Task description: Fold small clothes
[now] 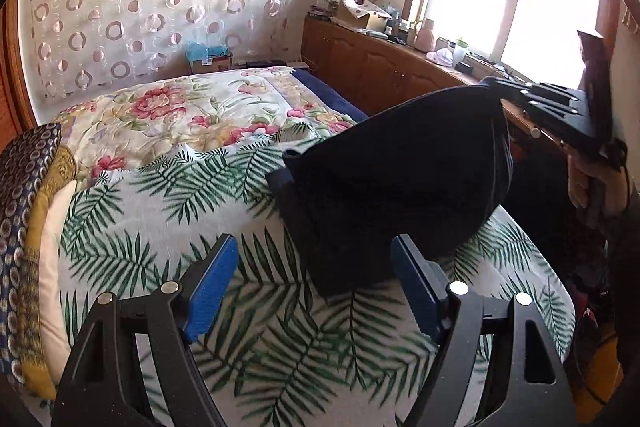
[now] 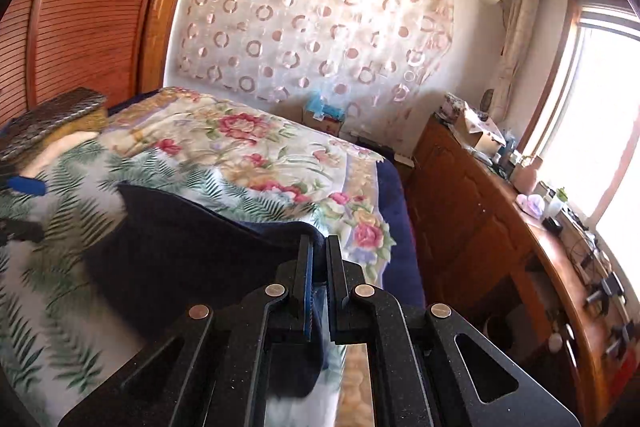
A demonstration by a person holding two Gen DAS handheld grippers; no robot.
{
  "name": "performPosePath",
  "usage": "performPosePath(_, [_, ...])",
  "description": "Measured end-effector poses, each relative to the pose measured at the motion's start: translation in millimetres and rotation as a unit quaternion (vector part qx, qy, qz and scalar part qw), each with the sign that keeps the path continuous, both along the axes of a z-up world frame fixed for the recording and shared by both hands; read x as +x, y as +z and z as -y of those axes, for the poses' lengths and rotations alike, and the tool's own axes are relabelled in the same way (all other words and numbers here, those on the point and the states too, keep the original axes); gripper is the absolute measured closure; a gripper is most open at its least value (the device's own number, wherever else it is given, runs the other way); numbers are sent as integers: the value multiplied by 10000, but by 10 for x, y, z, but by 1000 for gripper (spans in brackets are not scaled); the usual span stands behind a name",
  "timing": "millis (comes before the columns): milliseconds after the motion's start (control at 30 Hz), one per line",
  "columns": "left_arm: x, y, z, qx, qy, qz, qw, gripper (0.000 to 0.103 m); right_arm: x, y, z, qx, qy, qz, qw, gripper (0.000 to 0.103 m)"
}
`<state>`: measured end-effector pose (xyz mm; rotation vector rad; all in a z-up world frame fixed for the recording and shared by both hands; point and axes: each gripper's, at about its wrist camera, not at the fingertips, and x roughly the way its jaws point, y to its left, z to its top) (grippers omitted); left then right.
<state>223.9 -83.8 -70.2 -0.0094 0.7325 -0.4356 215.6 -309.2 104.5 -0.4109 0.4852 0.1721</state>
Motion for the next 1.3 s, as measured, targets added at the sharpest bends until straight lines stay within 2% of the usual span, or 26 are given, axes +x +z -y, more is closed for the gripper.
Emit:
performPosePath(100, [215, 0, 45, -4, 92, -53, 9999, 24, 413, -161, 0, -85, -60, -154, 9998, 98])
performPosePath(267, [585, -102, 157, -31, 100, -251, 9996, 24, 1051, -579, -123, 75, -120, -894, 9959, 98])
performPosePath(333, [772, -190, 227, 51, 32, -348, 9994, 24, 1147, -678, -78, 139, -68, -1049, 9944, 98])
performPosePath(400, [927, -263, 273, 110, -17, -451, 9989, 25, 1270, -611, -29, 253, -27, -1106, 9935, 98])
performPosePath(500, [1118, -335, 333, 126, -197, -510, 9984, 36, 1346, -467, 27, 485, 54, -1089, 9929, 98])
performPosePath(567, [1208, -363, 354, 73, -312, -563, 9979, 57, 1298, -418, 95, 566, 102, -1056, 9927, 98])
performPosePath(600, [1230, -360, 363, 10, -414, -616, 9972, 79, 1231, -416, 185, 578, 125, -1033, 9929, 98])
performPosePath(633, [1246, -348, 365, -46, -501, -666, 9965, 93, 1175, -446, 193, 570, 135, -1017, 9931, 98])
performPosePath(733, [1169, -128, 370, -211, -630, -374, 9971, 94, 1074, -550, 244, 601, 159, -941, 9936, 98])
performPosePath(800, [1147, 44, 290, -309, -439, -261, 9982, 94, 1096, -636, 228, 680, 190, -836, 9940, 98])
performPosePath(900, [1269, 61, 290, 76, -73, -260, 9996, 92, 1069, -674, 205, 690, 112, -703, 9951, 98])
performPosePath(967, [1328, -9, 314, 154, -28, -390, 9991, 92, 1179, -835, 115, 537, 5, -861, 9948, 98])
performPosePath(1067, [1315, -73, 336, 501, 76, -303, 9983, 83, 1305, -958, 67, 458, -134, -1078, 9930, 98])
performPosePath(1133, [1263, -78, 302, 485, 26, -285, 9984, 65, 1318, -956, 93, 562, -182, -1213, 9909, 96])
performPosePath(1200, [1241, -58, 228, 412, 10, -234, 9989, 59, 1272, -907, 123, 583, -289, -1197, 9907, 80])
performPosePath(1233, [1218, -56, 198, 407, 8, -224, 9989, 58, 1217, -871, 144, 580, -344, -1139, 9912, 77])
performPosePath(1267, [1187, -51, 172, 400, 6, -220, 9990, 55, 1165, -827, 157, 587, -367, -1092, 9916, 67])
performPosePath(1300, [1153, -47, 149, 358, -11, -215, 9991, 47, 1098, -772, 169, 630, -392, -1048, 9917, 56])
